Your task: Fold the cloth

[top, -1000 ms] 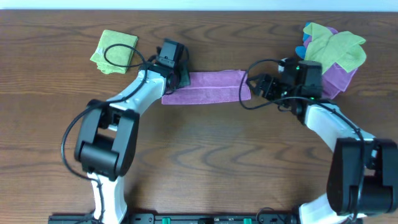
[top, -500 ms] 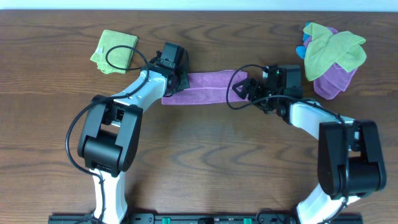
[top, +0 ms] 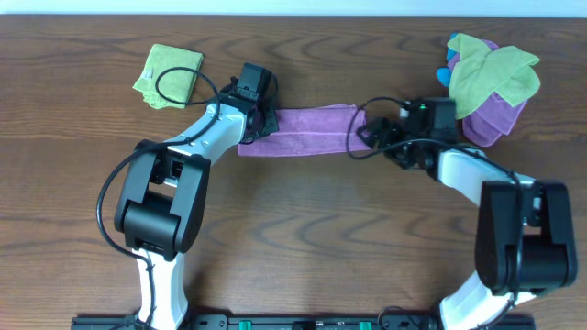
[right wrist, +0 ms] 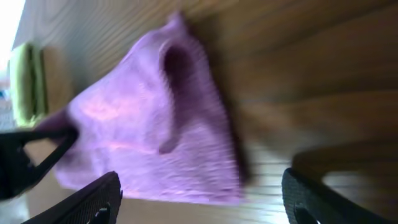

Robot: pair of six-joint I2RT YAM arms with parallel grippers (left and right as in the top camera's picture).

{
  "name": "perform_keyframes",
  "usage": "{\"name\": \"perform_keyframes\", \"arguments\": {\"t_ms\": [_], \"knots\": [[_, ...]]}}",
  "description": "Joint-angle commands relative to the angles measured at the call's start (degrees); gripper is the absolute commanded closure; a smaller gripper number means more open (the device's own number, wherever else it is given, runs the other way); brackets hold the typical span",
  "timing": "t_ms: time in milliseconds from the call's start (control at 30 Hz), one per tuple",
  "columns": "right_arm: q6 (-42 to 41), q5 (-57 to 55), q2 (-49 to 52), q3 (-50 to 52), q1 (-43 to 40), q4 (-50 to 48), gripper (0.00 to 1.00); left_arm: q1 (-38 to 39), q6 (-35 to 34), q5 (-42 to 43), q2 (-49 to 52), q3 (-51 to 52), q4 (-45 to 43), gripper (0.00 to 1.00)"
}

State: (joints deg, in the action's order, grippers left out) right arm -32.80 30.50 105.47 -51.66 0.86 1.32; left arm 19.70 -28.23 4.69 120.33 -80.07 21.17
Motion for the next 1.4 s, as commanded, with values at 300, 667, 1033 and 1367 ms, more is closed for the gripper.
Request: {"name": "perform_keyframes", "arguments": {"t_ms": [300, 667, 1033, 1367], "knots": [[2.67, -2.05, -1.88, 0.44, -0.61, 4.61, 0.21, -0.28, 0.76, -0.63, 0.33, -0.48, 1.07, 0.94], [-0.28, -7.28, -0.44, 0.46, 6.08, 2.32, 0.24, -0.28, 0.35, -0.57, 0.33, -0.48, 1.07, 0.94], [-4.33, -9.7, 2.4, 0.48, 7.5, -3.43, 0.26, -0.28, 0.35, -0.17, 0.33, -0.46, 1.09, 0.94], [-5.07, -9.94, 4.59, 0.46, 8.61, -8.61, 0.54, -0.28, 0.33, 0.92, 0.33, -0.48, 1.11, 0.94]]}}
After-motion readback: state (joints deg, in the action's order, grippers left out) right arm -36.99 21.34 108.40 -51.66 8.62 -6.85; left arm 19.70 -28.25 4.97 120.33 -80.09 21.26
